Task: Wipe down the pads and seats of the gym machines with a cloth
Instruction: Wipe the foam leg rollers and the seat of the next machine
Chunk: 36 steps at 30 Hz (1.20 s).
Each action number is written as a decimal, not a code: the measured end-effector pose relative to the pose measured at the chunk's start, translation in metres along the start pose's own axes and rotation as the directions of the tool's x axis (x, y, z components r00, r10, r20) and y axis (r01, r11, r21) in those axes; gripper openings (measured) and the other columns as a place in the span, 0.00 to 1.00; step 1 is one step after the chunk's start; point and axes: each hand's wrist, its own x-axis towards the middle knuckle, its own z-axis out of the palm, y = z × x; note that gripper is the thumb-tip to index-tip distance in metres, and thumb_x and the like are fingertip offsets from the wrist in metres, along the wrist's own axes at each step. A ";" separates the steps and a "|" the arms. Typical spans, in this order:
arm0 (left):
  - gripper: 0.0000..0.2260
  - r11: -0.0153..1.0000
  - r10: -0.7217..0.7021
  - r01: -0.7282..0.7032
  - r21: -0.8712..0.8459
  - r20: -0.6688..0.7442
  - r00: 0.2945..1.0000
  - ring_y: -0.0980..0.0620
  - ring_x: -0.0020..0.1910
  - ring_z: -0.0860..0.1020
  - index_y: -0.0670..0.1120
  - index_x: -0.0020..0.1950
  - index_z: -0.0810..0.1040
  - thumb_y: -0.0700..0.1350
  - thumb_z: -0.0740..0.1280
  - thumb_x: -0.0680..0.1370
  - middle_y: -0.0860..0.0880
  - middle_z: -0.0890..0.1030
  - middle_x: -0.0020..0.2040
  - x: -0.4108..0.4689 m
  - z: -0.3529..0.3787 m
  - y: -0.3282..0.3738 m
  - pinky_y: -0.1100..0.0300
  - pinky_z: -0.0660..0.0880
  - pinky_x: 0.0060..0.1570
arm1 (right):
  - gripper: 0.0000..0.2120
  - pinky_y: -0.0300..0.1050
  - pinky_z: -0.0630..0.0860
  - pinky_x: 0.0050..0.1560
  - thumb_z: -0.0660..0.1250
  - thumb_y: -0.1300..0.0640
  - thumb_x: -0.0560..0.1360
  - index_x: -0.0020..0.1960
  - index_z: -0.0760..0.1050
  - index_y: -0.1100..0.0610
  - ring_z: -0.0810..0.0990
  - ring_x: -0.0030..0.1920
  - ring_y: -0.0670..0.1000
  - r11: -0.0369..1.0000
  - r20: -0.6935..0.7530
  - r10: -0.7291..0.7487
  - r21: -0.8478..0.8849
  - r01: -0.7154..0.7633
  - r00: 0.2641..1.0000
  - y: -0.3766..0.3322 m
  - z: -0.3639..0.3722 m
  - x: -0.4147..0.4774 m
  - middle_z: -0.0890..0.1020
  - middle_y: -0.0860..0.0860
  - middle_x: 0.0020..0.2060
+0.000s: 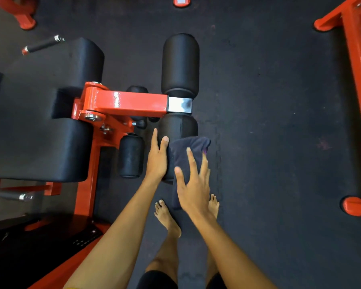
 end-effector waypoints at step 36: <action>0.44 0.918 -0.302 0.317 -0.237 0.097 0.948 0.52 0.62 0.80 0.51 0.70 0.76 0.80 0.62 0.65 0.50 0.82 0.64 0.032 -0.002 -0.023 0.47 0.72 0.68 | 0.28 0.55 0.65 0.73 0.58 0.39 0.83 0.80 0.52 0.33 0.54 0.80 0.52 0.998 0.111 -0.012 -0.058 0.018 0.994 0.012 -0.009 -0.032 0.49 0.44 0.82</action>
